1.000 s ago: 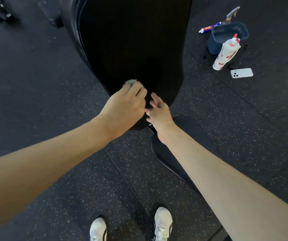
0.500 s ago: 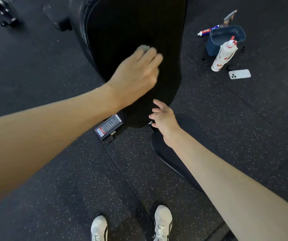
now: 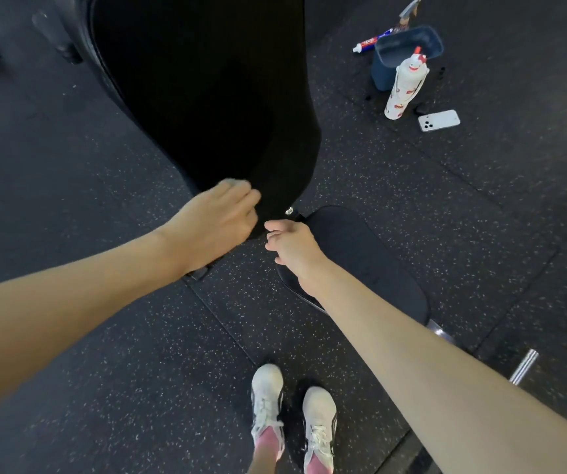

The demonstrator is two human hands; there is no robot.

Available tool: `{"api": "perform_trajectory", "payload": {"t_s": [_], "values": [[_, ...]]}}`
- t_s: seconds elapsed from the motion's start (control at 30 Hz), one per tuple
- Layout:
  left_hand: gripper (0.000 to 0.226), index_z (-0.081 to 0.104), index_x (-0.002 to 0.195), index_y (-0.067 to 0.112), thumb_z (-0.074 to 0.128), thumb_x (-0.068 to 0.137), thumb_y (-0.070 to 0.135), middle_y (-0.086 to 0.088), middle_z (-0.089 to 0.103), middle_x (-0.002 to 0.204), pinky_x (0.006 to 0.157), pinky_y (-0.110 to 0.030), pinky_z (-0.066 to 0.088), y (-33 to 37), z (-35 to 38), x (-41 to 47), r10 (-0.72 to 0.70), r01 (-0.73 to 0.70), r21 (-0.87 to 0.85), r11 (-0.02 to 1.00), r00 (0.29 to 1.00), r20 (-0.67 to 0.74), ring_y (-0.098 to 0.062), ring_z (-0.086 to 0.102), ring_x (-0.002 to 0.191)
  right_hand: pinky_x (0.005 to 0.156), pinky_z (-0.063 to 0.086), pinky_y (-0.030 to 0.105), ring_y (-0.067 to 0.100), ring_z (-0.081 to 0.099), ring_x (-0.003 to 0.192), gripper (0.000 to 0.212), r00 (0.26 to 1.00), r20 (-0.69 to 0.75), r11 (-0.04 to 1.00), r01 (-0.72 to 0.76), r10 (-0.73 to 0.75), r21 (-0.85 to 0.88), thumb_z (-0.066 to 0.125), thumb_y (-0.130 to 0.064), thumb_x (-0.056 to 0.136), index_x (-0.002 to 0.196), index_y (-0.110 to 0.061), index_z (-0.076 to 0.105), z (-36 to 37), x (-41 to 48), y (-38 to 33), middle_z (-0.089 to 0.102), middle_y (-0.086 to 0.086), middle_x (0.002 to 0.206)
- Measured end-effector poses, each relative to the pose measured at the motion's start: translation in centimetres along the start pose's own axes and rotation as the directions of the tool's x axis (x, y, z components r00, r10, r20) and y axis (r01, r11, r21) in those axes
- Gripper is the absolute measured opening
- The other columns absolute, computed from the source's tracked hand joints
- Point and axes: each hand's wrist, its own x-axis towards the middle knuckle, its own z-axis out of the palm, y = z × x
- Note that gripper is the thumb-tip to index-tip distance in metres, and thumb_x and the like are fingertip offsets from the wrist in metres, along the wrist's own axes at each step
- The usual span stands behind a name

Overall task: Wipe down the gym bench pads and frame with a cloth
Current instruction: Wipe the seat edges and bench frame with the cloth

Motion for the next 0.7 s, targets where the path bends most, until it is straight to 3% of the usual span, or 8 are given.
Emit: {"api": "perform_trajectory", "payload": {"t_s": [0.07, 0.13, 0.23, 0.33, 0.43, 0.53, 0.6, 0.7], "values": [[0.023, 0.064, 0.106, 0.006, 0.046, 0.093, 0.009, -0.01, 0.057, 0.107, 0.091, -0.037, 0.046, -0.6, 0.3, 3.9, -0.026, 0.032, 0.058, 0.998, 0.995, -0.095, -0.026, 0.052, 0.099, 0.099, 0.043, 0.055, 0.041, 0.054, 0.119, 0.044, 0.999, -0.052, 1.0, -0.01, 0.011, 0.022, 0.045, 0.004, 0.093, 0.133, -0.01, 0.055, -0.7, 0.7, 0.2, 0.063, 0.017, 0.118], [0.019, 0.064, 0.107, 0.008, 0.056, 0.091, 0.014, -0.01, 0.055, 0.107, 0.093, -0.037, 0.047, -1.9, 0.2, 7.2, -0.101, 0.108, 0.049, 0.993, 0.986, -0.129, -0.024, 0.052, 0.101, 0.1, 0.044, 0.052, 0.038, 0.055, 0.118, 0.045, 0.996, -0.086, 0.998, -0.005, 0.011, 0.061, 0.043, 0.006, 0.094, 0.137, -0.007, 0.052, -1.3, 1.4, 0.4, 0.06, 0.019, 0.124], [0.028, 0.06, 0.116, 0.009, 0.058, 0.089, 0.017, -0.01, 0.053, 0.117, 0.102, -0.038, 0.041, -2.9, 0.7, 9.2, -0.165, 0.168, 0.116, 0.979, 0.986, -0.035, -0.025, 0.049, 0.113, 0.101, 0.042, 0.055, 0.042, 0.051, 0.122, 0.046, 0.993, -0.119, 0.993, -0.013, 0.027, 0.114, 0.039, 0.006, 0.095, 0.138, -0.007, 0.048, -1.2, 2.4, 0.7, 0.059, 0.023, 0.123], [0.03, 0.059, 0.118, 0.006, 0.049, 0.092, 0.014, -0.013, 0.051, 0.119, 0.103, -0.041, 0.037, -1.6, 1.8, 7.6, -0.093, 0.084, 0.17, 0.982, 0.994, 0.048, -0.029, 0.046, 0.116, 0.104, 0.042, 0.051, 0.04, 0.051, 0.123, 0.045, 0.993, -0.106, 0.991, -0.029, 0.043, 0.134, 0.042, 0.004, 0.095, 0.137, -0.008, 0.048, -0.2, 3.2, 0.6, 0.058, 0.022, 0.125], [0.028, 0.061, 0.114, 0.006, 0.045, 0.093, 0.014, -0.013, 0.051, 0.115, 0.096, -0.04, 0.04, 0.3, 2.5, 5.3, -0.02, -0.004, 0.161, 0.987, 0.989, 0.148, -0.031, 0.045, 0.114, 0.1, 0.045, 0.051, 0.039, 0.054, 0.12, 0.047, 0.992, -0.096, 0.989, -0.062, 0.076, 0.135, 0.044, 0.004, 0.094, 0.138, -0.013, 0.049, 0.8, 3.4, 0.4, 0.064, 0.015, 0.109], [0.027, 0.06, 0.115, 0.009, 0.045, 0.095, 0.018, -0.012, 0.049, 0.113, 0.091, -0.038, 0.039, 1.8, 2.5, 3.3, 0.016, -0.041, 0.074, 0.996, 0.954, 0.301, -0.031, 0.043, 0.111, 0.098, 0.046, 0.052, 0.039, 0.057, 0.117, 0.045, 0.992, -0.11, 0.992, -0.053, 0.066, 0.117, 0.044, 0.003, 0.094, 0.135, -0.014, 0.053, 0.5, 3.3, 0.1, 0.065, 0.019, 0.113], [0.024, 0.06, 0.114, 0.013, 0.046, 0.096, 0.019, -0.01, 0.049, 0.112, 0.092, -0.037, 0.039, 2.1, 1.8, 2.6, 0.019, -0.005, -0.039, 0.999, 0.932, 0.363, -0.029, 0.042, 0.11, 0.099, 0.048, 0.046, 0.034, 0.061, 0.114, 0.043, 0.988, -0.145, 0.986, -0.038, 0.062, 0.164, 0.041, 0.003, 0.095, 0.134, -0.01, 0.053, -0.5, 2.6, -0.3, 0.063, 0.019, 0.12], [0.023, 0.059, 0.114, 0.012, 0.057, 0.091, 0.013, -0.009, 0.055, 0.116, 0.084, -0.033, 0.041, 2.0, 0.6, 2.8, -0.025, 0.234, -0.363, 0.902, 0.868, 0.496, -0.027, 0.045, 0.112, 0.101, 0.045, 0.039, 0.034, 0.058, 0.118, 0.039, 0.975, -0.201, 0.953, -0.028, 0.093, 0.303, 0.035, 0.005, 0.097, 0.132, -0.001, 0.052, -2.3, 1.0, -1.0, 0.058, 0.025, 0.127]]}}
